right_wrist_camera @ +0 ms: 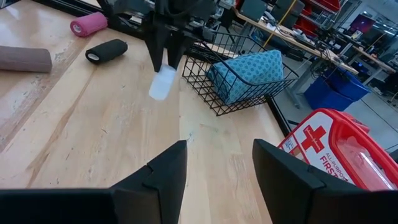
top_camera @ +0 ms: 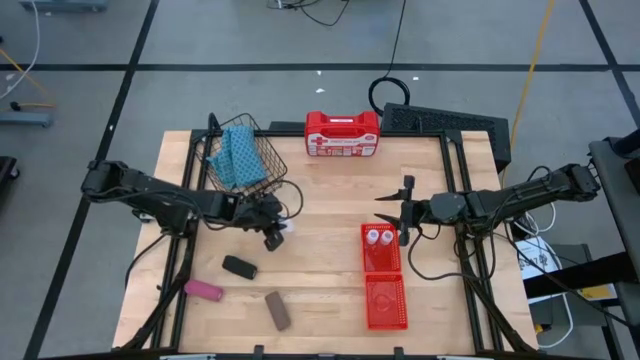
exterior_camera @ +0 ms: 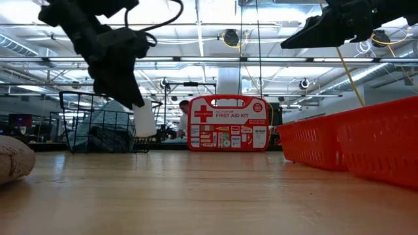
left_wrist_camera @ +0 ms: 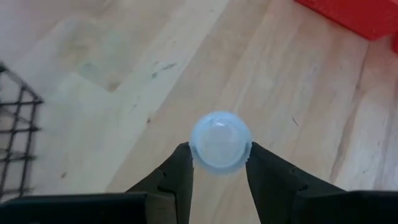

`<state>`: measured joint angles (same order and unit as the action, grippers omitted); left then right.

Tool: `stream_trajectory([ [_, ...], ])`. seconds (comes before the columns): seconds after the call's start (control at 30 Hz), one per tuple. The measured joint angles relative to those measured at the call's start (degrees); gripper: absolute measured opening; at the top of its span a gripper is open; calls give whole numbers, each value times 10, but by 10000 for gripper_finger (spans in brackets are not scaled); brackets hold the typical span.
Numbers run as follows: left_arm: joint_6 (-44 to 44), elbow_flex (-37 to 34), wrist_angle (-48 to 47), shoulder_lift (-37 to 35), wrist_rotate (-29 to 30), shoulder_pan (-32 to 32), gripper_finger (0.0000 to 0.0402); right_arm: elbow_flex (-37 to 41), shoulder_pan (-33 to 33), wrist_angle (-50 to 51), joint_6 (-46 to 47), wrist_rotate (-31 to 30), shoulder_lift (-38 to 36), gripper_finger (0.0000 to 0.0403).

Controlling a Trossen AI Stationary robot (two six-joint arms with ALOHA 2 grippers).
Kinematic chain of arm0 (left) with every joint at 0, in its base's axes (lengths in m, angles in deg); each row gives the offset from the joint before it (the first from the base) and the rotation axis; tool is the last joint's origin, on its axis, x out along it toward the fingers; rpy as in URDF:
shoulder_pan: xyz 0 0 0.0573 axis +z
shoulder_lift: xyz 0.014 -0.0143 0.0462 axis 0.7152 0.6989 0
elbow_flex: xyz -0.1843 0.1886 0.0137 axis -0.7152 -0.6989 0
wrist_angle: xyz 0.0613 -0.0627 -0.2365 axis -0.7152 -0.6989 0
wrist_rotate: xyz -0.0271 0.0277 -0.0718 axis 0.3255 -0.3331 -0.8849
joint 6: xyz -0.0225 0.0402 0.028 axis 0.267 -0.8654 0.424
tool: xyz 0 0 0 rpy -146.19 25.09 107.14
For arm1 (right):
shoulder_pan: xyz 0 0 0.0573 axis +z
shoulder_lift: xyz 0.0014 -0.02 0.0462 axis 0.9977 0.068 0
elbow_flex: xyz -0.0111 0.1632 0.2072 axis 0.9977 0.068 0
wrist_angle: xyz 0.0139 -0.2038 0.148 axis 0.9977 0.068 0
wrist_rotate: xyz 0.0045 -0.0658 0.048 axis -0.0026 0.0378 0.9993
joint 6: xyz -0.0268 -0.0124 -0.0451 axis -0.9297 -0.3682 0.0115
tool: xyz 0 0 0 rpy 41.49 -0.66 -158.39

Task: Pick & Place Medicine items
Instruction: Put the white pill bottle into the top red basket

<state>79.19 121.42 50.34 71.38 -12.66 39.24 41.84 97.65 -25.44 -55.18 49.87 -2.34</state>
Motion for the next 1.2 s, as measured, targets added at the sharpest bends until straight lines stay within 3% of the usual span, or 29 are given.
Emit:
stream_trajectory([
  [0.23, -91, 94, -19, 115, -47, 0, 130, 0, 0, -4, 0, 0, 0, 171],
  [0.47, -171, 207, -57, 222, -55, 1, 131, 0, 0, -4, 1, 0, 0, 171],
  [0.67, -206, 260, -68, 288, -76, 0, 131, 0, 0, -3, 1, 0, 0, 171],
  [0.93, -214, 273, -63, 309, -88, 1, 137, 0, 0, -2, 1, 0, 0, 171],
  [1.2, -214, 271, -65, 299, -84, 1, 204, 0, 0, -3, 1, 0, 0, 171],
])
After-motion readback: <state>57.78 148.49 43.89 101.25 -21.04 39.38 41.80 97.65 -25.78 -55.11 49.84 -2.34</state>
